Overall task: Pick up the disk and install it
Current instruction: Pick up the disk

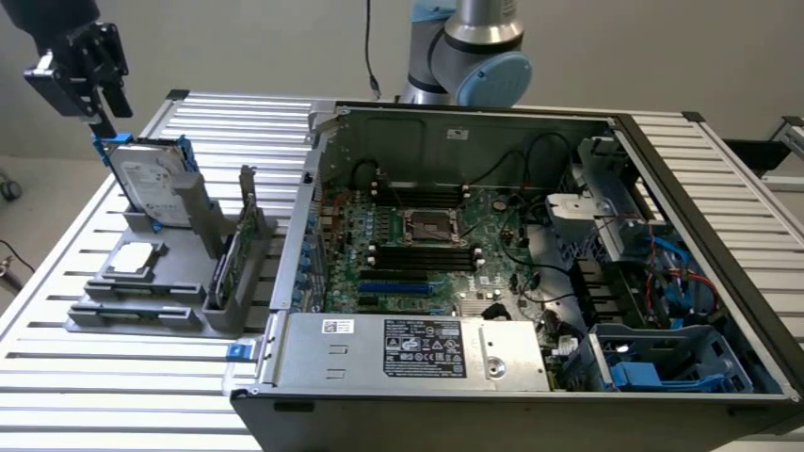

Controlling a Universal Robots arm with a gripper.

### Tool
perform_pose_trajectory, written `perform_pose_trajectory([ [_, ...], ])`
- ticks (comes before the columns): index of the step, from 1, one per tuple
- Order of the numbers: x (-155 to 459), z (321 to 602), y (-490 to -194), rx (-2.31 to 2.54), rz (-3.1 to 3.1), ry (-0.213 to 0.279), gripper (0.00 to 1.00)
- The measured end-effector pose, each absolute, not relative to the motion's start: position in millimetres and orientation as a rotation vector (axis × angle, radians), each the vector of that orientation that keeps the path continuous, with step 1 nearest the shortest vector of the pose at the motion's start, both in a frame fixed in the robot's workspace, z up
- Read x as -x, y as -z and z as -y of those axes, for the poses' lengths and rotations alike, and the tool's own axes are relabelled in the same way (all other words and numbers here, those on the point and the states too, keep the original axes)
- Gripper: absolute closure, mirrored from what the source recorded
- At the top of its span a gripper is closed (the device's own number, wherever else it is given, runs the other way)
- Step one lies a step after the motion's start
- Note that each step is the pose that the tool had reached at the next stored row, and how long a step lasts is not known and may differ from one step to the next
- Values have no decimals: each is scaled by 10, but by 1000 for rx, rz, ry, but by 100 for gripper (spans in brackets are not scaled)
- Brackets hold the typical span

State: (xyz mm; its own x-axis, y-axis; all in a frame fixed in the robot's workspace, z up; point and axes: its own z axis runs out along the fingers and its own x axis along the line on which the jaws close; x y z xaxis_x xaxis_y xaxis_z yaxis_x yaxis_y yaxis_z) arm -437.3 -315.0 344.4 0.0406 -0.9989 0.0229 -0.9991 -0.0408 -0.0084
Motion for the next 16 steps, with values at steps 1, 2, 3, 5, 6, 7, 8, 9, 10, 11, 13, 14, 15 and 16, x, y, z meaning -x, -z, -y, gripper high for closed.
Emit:
perform_pose_trajectory([
  [1, 4373, 3153, -3441, -2260, 2169, -34, 46],
  [2, 4373, 3155, -3438, -2261, 2169, -32, 46],
  [3, 4373, 3157, -3435, -2262, 2169, -30, 46],
  [5, 4373, 3159, -3432, -2265, 2170, -26, 46],
  [6, 4373, 3160, -3429, -2266, 2170, -23, 46],
  [7, 4373, 3161, -3427, -2268, 2170, -21, 46],
  [8, 4373, 3162, -3425, -2270, 2171, -17, 46],
  [9, 4373, 3163, -3423, -2272, 2171, -14, 46],
  [10, 4373, 3163, -3421, -2274, 2171, -11, 46],
  [11, 4373, 3164, -3419, -2275, 2172, -8, 46],
  [13, 4373, 3164, -3416, -2279, 2172, -2, 46],
  [14, 4373, 3165, -3415, -2280, 2172, 1, 46],
  [15, 4373, 3165, -3413, -2282, 2173, 4, 46],
  [16, 4373, 3166, -3411, -2283, 2173, 7, 46],
])
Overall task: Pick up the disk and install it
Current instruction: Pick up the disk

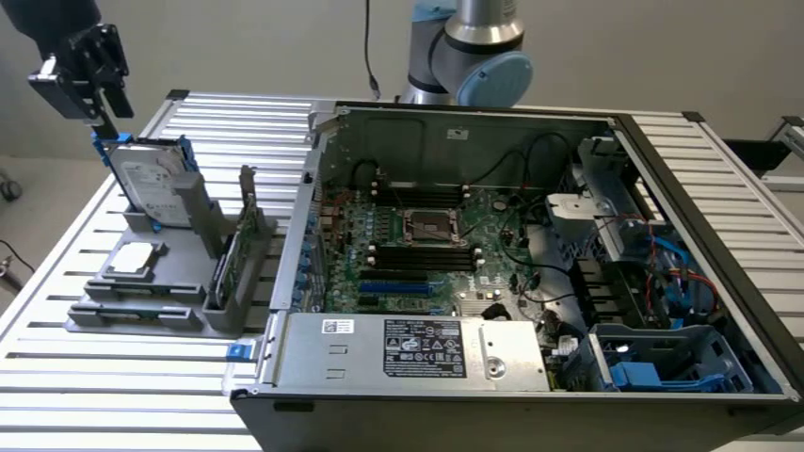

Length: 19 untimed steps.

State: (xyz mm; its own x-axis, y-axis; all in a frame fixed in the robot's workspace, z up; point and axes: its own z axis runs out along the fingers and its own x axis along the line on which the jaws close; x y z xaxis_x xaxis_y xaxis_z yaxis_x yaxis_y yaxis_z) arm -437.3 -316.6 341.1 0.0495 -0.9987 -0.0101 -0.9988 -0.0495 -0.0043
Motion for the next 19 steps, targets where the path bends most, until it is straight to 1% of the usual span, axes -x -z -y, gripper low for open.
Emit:
perform_pose_trajectory([
  [10, 4381, 3175, -3378, 2271, -2148, -39, 46],
  [19, 4388, 3220, -3296, 2273, -2148, -45, 46],
])
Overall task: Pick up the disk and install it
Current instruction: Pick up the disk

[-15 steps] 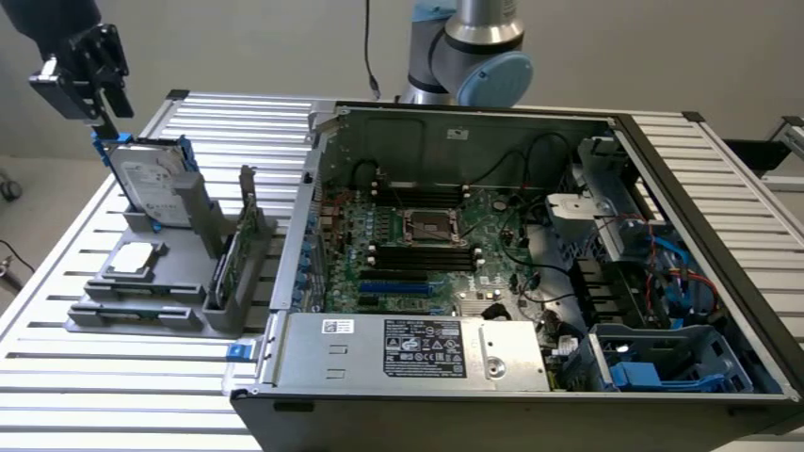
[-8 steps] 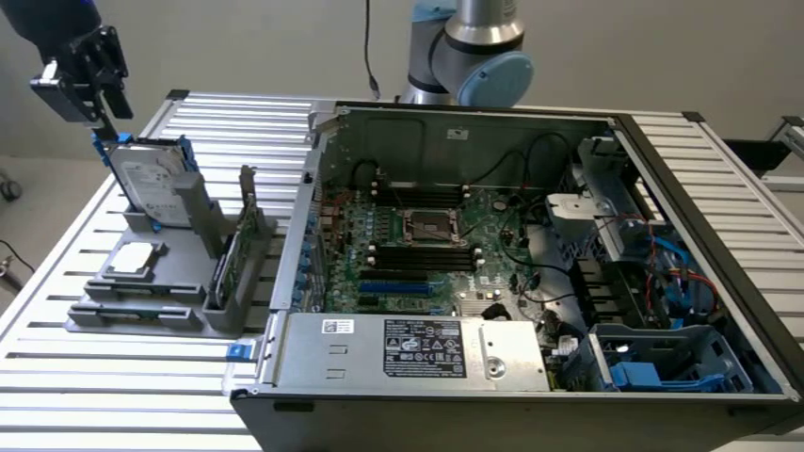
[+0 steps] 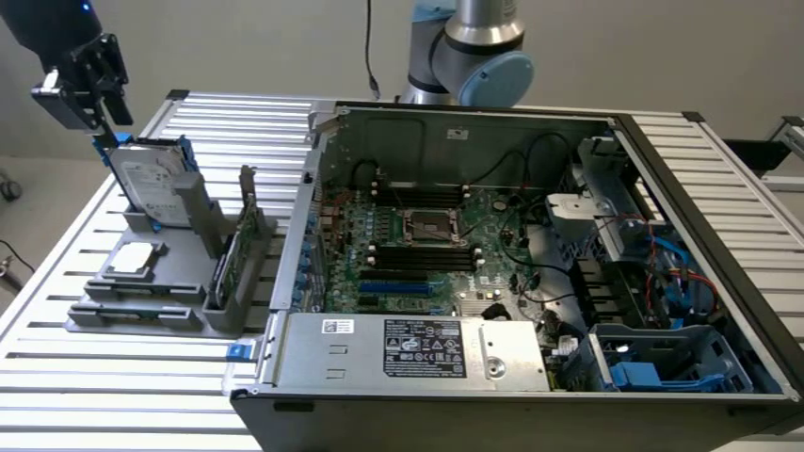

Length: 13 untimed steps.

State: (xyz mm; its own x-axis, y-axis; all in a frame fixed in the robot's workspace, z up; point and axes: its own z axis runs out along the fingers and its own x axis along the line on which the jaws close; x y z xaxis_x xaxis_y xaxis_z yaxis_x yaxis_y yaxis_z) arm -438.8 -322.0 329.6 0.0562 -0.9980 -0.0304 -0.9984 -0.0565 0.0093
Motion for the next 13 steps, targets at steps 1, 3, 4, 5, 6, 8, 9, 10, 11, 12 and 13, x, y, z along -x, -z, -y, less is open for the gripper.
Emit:
perform_pose_trajectory([
  [1, 4389, 3223, -3279, 2273, -2148, -45, 46],
  [3, 4389, 3226, -3242, 2273, -2148, -45, 46],
  [4, 4389, 3226, -3225, 2273, -2148, -45, 46],
  [5, 4389, 3227, -3205, 2273, -2148, -45, 46],
  [6, 4388, 3227, -3187, 2273, -2148, -45, 46],
  [8, 4388, 3227, -3151, 2273, -2148, -45, 46],
  [9, 4388, 3227, -3134, 2273, -2148, -45, 46],
  [10, 4388, 3227, -3116, 2273, -2148, -46, 46],
  [11, 4389, 3226, -3097, 2273, -2149, -46, 46],
  [12, 4389, 3227, -3081, 2273, -2149, -46, 46],
  [13, 4389, 3226, -3065, 2273, -2149, -46, 46],
])
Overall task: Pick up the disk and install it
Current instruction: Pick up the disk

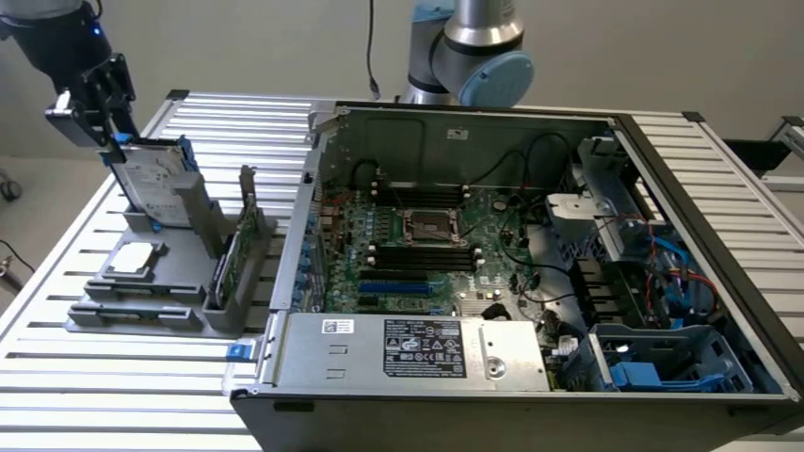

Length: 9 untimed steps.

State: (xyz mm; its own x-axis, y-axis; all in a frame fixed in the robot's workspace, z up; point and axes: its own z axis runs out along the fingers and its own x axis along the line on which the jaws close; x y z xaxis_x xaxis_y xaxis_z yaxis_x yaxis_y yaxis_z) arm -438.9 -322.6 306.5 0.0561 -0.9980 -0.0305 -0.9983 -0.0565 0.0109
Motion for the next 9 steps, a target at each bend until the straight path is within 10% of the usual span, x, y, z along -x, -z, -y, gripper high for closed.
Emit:
perform_pose_trajectory([
  [9, 4388, 3218, -2996, 2278, -2154, -58, 46],
])
